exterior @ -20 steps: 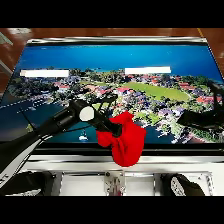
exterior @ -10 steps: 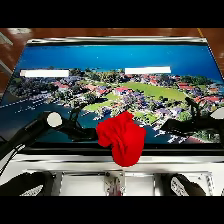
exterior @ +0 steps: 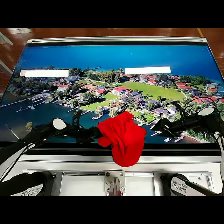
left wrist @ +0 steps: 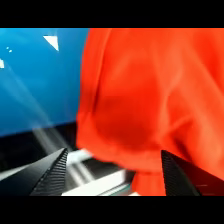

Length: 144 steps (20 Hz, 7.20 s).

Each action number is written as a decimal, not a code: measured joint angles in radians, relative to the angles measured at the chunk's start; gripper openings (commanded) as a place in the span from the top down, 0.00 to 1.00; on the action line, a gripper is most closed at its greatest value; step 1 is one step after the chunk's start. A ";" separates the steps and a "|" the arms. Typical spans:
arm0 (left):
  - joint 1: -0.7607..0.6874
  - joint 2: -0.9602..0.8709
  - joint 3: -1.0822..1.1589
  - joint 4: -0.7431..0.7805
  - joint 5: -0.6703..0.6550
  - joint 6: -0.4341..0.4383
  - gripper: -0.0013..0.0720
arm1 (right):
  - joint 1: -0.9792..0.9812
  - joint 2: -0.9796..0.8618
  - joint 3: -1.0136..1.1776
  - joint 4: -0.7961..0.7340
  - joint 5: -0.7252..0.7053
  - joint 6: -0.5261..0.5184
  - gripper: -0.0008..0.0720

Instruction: Fold the shirts.

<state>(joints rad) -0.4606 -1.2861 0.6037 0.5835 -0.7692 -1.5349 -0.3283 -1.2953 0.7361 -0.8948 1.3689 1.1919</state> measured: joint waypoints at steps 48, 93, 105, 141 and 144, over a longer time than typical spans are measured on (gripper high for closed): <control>0.262 0.558 0.854 0.391 -0.611 0.079 0.92 | 0.276 0.443 0.838 -0.229 0.014 -0.007 0.91; 0.649 -0.172 0.068 0.061 -0.288 0.389 0.35 | -0.235 0.166 0.155 -0.179 0.219 0.164 0.22; 0.592 -0.154 0.065 -0.035 -0.257 0.484 0.92 | -0.238 0.168 -0.159 -0.270 0.132 0.141 0.07; 0.637 0.753 1.164 0.348 -0.072 0.272 0.93 | -0.030 0.743 1.029 -0.251 -0.242 0.145 0.91; 0.637 0.754 1.140 0.509 -0.182 0.222 0.93 | -0.030 0.691 1.040 -0.288 -0.080 0.201 0.91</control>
<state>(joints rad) 0.1764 -0.5323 1.7435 1.0924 -0.9512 -1.3125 -0.3580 -0.6041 1.7756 -1.1824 1.2884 1.3930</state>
